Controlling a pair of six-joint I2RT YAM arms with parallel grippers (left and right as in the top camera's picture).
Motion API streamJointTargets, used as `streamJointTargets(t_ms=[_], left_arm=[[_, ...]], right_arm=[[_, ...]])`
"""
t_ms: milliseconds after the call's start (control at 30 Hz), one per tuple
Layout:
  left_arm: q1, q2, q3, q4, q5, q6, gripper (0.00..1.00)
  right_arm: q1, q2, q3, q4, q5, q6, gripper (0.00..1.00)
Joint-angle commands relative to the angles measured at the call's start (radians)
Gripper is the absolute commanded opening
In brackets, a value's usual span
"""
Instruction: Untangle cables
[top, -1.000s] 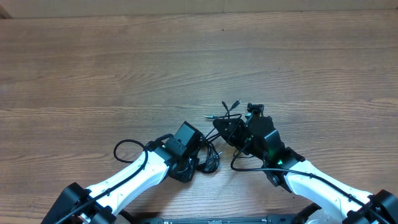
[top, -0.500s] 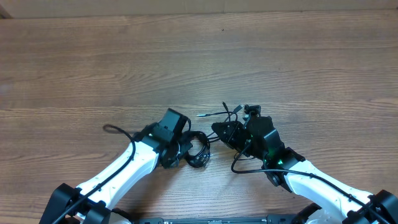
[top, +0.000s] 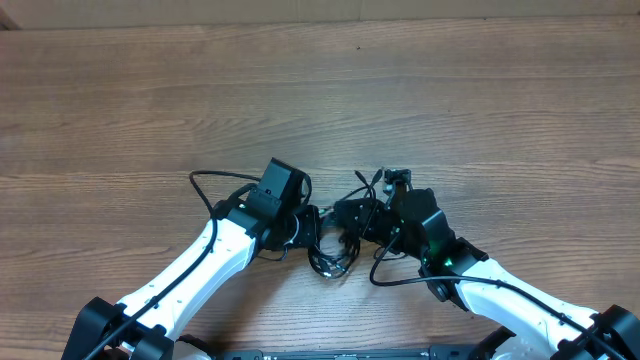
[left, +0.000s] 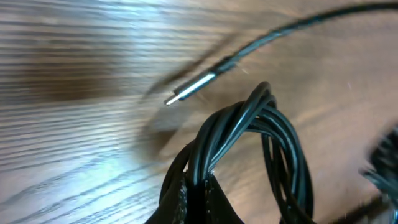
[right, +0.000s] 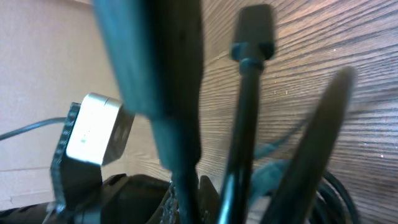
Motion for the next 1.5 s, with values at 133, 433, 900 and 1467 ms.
streamJointTargets(t_ms=[133, 433, 900, 1467], left_arm=[[-0.024, -0.001, 0.027, 0.085, 0.271, 0.098, 0.05], [-0.020, -0.001, 0.027, 0.176, 0.402, -0.026, 0.04], [-0.020, -0.001, 0.027, 0.095, 0.290, -0.061, 0.04], [0.168, -0.001, 0.028, 0.051, -0.106, -0.061, 0.33]], right_arm=[[0.008, -0.002, 0.010, -0.021, 0.038, -0.018, 0.04], [0.008, -0.002, 0.010, -0.137, 0.143, -0.010, 0.04], [-0.045, -0.002, 0.010, -0.133, 0.209, -0.011, 0.49], [-0.206, -0.002, 0.010, -0.287, 0.045, -0.094, 1.00]])
